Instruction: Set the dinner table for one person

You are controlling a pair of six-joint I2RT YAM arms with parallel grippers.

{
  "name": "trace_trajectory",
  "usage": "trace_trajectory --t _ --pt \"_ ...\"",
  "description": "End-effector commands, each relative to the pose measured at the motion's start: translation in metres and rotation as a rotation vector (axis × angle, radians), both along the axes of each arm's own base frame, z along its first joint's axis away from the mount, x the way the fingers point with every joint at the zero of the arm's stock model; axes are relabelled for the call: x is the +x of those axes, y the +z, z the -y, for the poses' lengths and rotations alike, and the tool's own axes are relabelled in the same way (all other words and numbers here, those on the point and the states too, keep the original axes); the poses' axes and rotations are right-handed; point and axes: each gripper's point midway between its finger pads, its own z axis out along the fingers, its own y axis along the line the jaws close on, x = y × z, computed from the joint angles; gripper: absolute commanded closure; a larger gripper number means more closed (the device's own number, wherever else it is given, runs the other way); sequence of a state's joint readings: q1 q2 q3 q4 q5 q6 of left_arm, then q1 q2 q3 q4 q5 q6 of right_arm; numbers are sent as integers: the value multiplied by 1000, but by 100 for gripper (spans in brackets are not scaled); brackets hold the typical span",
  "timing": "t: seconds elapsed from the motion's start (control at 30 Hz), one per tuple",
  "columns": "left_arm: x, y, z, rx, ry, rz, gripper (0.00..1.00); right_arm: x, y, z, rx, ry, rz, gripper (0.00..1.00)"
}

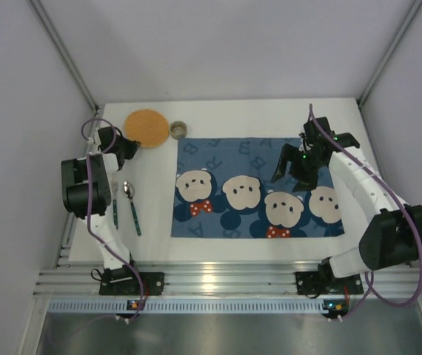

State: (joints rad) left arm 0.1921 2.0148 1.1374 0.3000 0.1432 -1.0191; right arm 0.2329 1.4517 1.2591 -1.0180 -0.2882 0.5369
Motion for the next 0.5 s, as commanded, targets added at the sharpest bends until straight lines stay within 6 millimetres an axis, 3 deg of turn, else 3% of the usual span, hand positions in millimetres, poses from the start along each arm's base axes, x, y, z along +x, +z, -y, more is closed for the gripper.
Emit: trace_trajectory --t 0.0,0.07,0.1,0.13,0.37,0.47 --pt "2 54 0 94 -67 67 100 -11 13 0 6 31 51 20" --pt "0 74 4 105 -95 99 100 -13 16 0 13 36 63 20" --pt "-3 96 5 117 -102 138 100 -13 17 0 14 42 69 20" --pt "-5 106 4 117 -103 156 100 -13 19 0 17 41 75 20" --pt "-37 200 41 55 -272 362 100 -5 41 -1 27 45 153 20" --pt "-51 212 68 9 -372 399 100 -3 48 -1 33 46 176 20"
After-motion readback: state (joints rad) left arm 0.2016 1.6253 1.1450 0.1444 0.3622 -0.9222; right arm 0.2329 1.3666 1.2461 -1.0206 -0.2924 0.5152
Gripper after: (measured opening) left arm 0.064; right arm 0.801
